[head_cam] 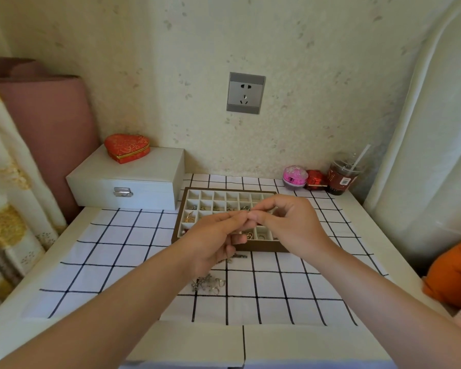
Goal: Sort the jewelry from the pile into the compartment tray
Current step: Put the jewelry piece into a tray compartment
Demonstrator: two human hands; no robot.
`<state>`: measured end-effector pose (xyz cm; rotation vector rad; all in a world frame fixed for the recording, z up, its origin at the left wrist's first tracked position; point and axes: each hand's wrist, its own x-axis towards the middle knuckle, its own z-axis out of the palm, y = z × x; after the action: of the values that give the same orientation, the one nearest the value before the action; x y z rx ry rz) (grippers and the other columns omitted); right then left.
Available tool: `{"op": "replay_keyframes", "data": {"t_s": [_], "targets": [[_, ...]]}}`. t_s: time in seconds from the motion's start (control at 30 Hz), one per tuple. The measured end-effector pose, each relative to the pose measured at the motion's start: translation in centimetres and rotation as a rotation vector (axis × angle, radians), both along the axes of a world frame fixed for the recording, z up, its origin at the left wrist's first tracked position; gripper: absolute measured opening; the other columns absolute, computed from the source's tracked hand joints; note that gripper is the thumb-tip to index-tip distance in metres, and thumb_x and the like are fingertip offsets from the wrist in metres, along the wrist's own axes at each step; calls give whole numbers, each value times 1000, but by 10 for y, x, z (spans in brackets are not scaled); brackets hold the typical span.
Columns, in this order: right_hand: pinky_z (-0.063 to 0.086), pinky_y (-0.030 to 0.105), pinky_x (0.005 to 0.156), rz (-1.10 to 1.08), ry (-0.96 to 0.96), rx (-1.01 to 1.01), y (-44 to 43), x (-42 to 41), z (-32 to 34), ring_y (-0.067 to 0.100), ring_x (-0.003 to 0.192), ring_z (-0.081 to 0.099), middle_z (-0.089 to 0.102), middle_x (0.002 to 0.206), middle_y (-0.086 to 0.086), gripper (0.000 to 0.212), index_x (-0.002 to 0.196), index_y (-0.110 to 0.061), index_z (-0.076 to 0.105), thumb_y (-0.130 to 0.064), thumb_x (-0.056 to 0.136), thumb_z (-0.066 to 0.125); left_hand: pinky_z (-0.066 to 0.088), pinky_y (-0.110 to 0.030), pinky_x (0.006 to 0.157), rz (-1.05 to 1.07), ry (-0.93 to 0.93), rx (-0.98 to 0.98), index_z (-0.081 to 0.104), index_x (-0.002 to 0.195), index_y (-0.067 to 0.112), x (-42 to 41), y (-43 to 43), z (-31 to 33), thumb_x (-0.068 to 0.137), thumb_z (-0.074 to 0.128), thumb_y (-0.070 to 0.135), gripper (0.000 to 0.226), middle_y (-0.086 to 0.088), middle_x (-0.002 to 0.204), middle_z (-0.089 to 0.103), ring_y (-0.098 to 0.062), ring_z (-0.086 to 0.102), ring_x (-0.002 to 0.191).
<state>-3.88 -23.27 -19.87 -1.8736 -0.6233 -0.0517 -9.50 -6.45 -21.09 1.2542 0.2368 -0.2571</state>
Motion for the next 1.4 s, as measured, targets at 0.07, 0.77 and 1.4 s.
{"op": "replay_keyframes", "data": {"t_s": [0.07, 0.77, 1.4], "targets": [[41, 10, 56, -5, -2, -52, 0, 5, 1, -3, 56, 57, 74, 77, -12, 12, 80, -30, 76, -19, 84, 79, 40, -18, 55, 29, -36, 67, 72, 114, 21, 3, 0, 4, 96, 63, 30, 23, 8, 91, 75, -6, 61, 68], [52, 30, 72, -169, -209, -1005, 14, 100, -26, 10, 83, 65, 73, 94, -11, 14, 99, -32, 76, -33, 96, 62, 8, -46, 121, -343, -495, 1607, 22, 154, 35, 61, 31, -48, 95, 33, 66, 68, 3, 164, 17, -21, 12, 150], [52, 31, 75, -110, -270, -840, 23, 59, 6, 6, 87, 62, 62, 90, -18, 12, 97, -34, 74, -33, 95, 62, 43, -34, 97, -157, -708, 1497, 56, 129, 32, 36, 46, -32, 94, 53, 47, 38, 11, 120, 55, -9, 47, 111]]}}
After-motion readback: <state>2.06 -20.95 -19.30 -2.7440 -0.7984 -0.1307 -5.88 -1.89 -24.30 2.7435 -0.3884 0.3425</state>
